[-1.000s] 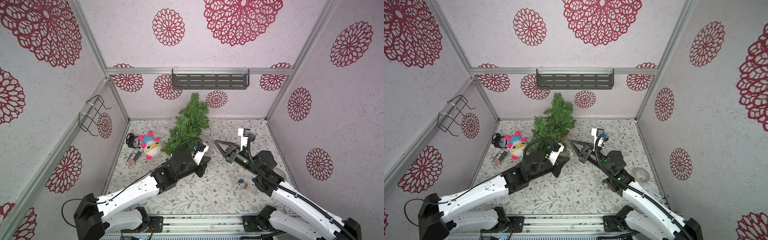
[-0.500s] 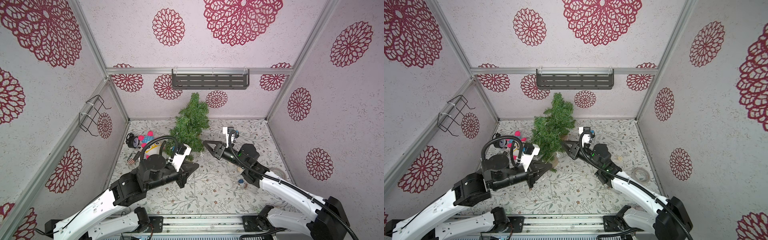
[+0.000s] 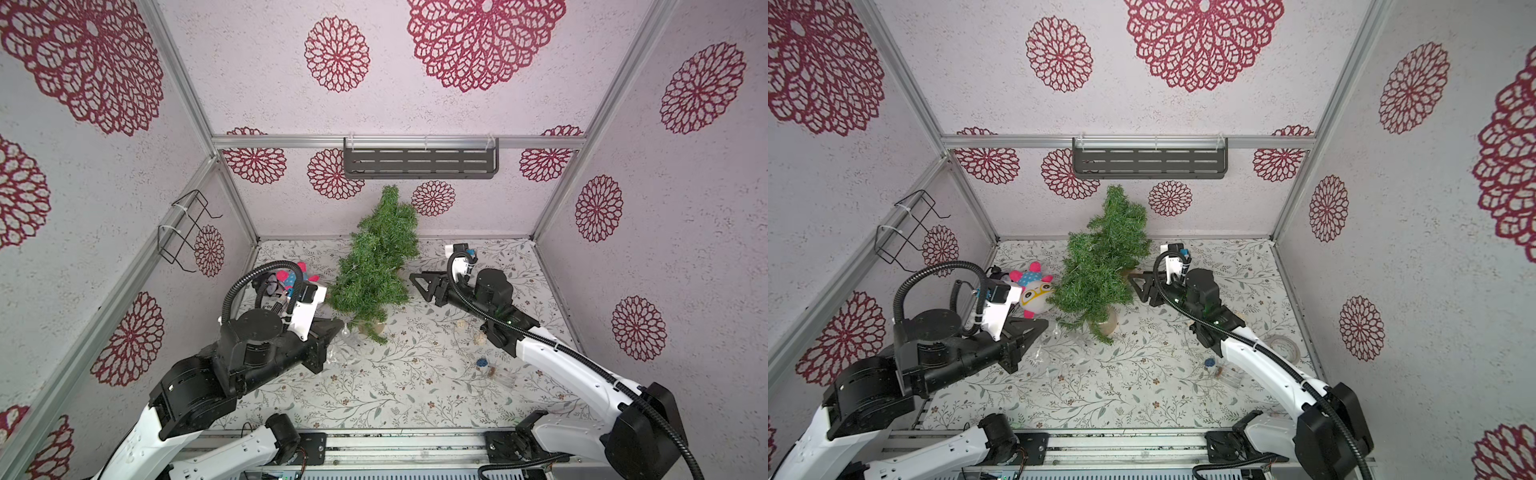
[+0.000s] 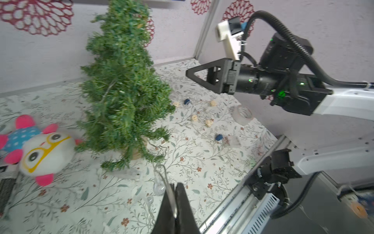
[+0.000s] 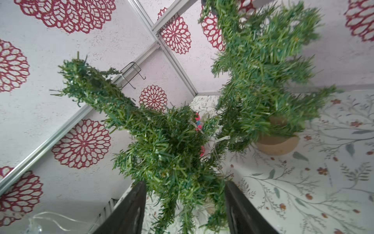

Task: Wrap string light around the christmas tree
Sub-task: Wrap the light string around the Christmas tree.

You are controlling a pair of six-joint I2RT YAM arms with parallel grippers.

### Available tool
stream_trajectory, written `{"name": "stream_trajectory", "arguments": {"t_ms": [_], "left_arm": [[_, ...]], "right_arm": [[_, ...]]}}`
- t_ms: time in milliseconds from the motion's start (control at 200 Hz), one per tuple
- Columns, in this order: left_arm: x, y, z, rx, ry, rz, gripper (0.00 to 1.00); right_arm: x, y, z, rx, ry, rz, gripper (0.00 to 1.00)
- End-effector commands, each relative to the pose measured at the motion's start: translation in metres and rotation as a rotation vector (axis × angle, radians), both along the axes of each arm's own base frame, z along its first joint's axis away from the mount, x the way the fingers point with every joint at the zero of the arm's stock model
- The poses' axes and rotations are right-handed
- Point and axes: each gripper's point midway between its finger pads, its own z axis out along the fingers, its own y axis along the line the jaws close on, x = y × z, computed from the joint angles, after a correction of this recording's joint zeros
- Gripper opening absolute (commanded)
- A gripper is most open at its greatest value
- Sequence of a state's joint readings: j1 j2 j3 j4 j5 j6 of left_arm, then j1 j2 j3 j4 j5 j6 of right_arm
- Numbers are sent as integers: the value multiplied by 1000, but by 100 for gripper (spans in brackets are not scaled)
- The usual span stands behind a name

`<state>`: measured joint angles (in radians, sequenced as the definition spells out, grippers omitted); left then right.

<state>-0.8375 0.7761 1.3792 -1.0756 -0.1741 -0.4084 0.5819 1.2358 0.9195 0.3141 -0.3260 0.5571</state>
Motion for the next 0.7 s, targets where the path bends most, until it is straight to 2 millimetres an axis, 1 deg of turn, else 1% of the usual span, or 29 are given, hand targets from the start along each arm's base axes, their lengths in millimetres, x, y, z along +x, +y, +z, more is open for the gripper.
{"name": "stream_trajectory", "arguments": {"t_ms": [0, 80, 150, 210, 285, 340, 465, 550, 590, 695], "left_arm": [[7, 36, -9, 107, 12, 144, 0], [16, 54, -13, 176, 14, 238, 0], [25, 73, -17, 243, 23, 333, 0], [32, 83, -20, 278, 33, 383, 0], [42, 95, -16, 301, 24, 439, 0], [50, 103, -10, 311, 7, 477, 0], [72, 106, 0, 335, -31, 490, 0], [89, 109, 0, 366, -39, 493, 0], [97, 114, 0, 387, -39, 512, 0], [113, 128, 2, 400, -40, 552, 0]], "right_arm": [[7, 4, 16, -65, -94, 5, 65], [12, 9, 22, -94, -124, 21, 69], [13, 16, 26, -114, -150, 51, 75], [12, 24, 29, -146, -188, 71, 78], [8, 34, 32, -193, -253, 89, 81], [4, 43, 37, -221, -306, 101, 81], [1, 64, 44, -269, -385, 112, 82], [6, 76, 54, -266, -420, 101, 83], [9, 84, 59, -269, -437, 99, 83], [16, 105, 63, -291, -479, 100, 82]]}}
